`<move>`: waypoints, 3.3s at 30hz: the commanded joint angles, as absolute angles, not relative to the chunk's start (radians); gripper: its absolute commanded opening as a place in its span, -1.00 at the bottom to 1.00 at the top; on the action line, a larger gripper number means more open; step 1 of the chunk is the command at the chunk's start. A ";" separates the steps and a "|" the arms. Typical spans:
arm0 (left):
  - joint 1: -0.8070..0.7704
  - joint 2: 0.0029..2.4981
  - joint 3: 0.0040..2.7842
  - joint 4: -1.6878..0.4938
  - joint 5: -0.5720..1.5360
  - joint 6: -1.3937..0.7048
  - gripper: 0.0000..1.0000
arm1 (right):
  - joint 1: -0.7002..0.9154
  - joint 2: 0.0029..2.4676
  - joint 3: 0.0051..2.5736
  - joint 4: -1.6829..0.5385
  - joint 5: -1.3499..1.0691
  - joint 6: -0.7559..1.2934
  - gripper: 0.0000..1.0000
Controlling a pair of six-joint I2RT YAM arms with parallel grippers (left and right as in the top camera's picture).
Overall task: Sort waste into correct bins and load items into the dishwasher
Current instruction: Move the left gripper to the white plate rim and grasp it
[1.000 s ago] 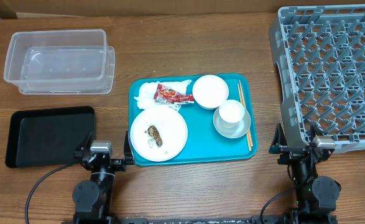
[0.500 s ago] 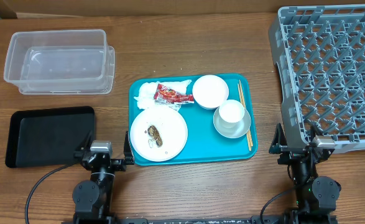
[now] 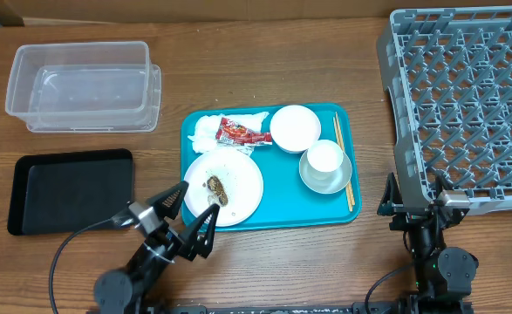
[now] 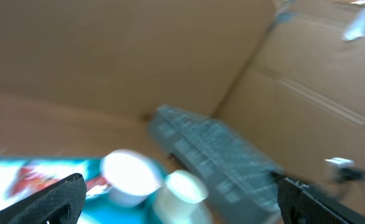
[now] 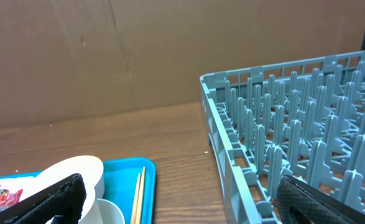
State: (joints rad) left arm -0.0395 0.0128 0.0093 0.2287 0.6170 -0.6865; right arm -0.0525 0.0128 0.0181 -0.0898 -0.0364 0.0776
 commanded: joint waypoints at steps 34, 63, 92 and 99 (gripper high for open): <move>-0.690 1.224 1.112 -1.011 -0.195 -0.522 1.00 | -0.057 0.003 0.008 -0.084 -0.028 0.075 1.00; -0.814 1.755 1.112 -0.780 -0.246 -0.577 0.11 | -0.057 0.003 0.008 -0.084 -0.027 0.075 1.00; -0.812 1.853 1.140 -0.722 -0.300 -0.569 -0.92 | -0.057 0.003 0.008 -0.084 -0.028 0.075 1.00; -0.812 1.853 1.201 -0.801 -0.343 -0.570 -0.92 | -0.057 0.003 0.008 -0.084 -0.028 0.075 1.00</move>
